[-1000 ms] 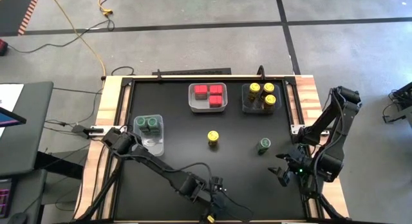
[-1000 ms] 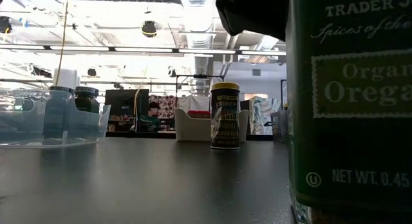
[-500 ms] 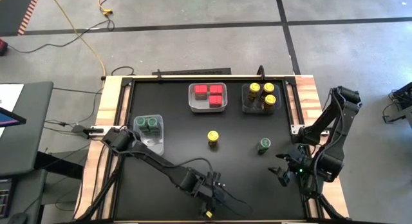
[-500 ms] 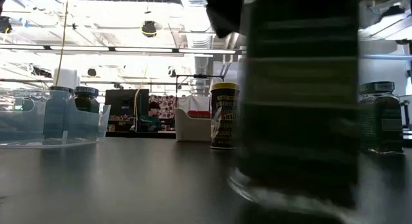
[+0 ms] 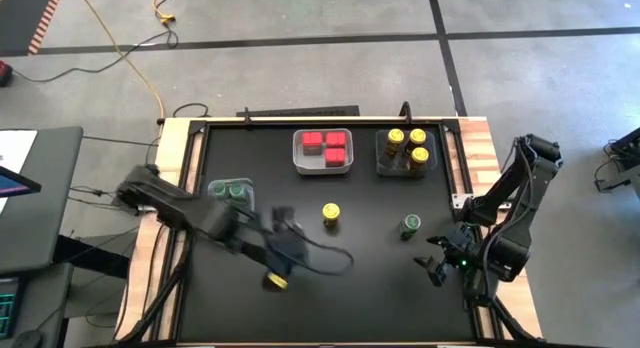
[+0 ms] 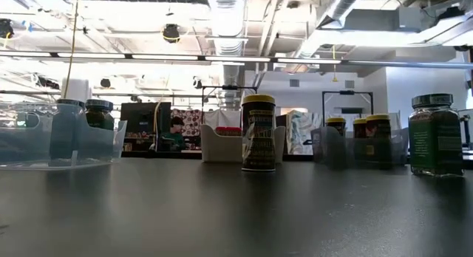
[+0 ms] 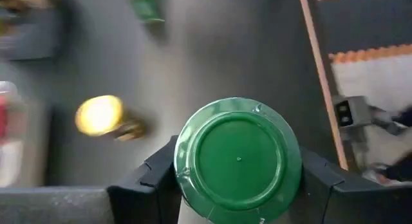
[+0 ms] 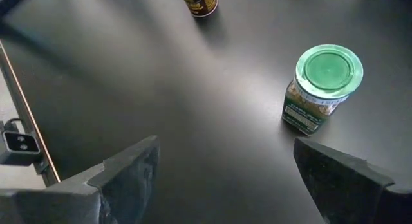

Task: Sort spices by type
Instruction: Put the left green seasoning bottle into the transparent bin

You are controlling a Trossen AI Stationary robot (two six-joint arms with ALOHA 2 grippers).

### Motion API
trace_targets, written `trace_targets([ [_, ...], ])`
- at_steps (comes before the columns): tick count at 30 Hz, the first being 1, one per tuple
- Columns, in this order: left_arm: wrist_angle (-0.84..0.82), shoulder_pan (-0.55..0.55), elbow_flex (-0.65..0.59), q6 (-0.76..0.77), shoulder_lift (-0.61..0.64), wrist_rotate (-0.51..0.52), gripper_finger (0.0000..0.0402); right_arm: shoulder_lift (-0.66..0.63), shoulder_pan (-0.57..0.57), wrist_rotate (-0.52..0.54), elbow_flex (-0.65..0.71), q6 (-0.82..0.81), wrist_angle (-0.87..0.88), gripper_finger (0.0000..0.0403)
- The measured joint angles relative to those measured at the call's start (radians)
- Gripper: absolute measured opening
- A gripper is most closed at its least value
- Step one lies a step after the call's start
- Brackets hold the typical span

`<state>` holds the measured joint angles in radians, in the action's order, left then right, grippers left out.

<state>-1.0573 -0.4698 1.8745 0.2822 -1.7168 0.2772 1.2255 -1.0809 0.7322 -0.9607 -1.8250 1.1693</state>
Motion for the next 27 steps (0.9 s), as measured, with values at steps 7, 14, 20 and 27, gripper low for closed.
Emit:
trace_targets([
  [7, -0.061, -0.003, -0.259, 0.019, 0.263, 0.122, 0.0191, 0.0, 0.048, 0.0, 0.0, 0.001, -0.004, 0.0385],
  [14, 0.208, 0.002, -0.809, 0.127, 0.682, 0.121, 0.0191, -0.001, 0.104, -0.001, 0.0, 0.001, -0.003, 0.0385],
  [20, 0.193, 0.003, -1.036, 0.148, 1.03, 0.095, 0.0191, -0.001, 0.158, -0.012, 0.0, 0.001, -0.014, 0.0385],
  [27, 0.057, 0.002, -1.131, 0.142, 1.268, 0.088, 0.0191, -0.001, 0.247, -0.012, 0.0, 0.0, -0.031, 0.0385],
])
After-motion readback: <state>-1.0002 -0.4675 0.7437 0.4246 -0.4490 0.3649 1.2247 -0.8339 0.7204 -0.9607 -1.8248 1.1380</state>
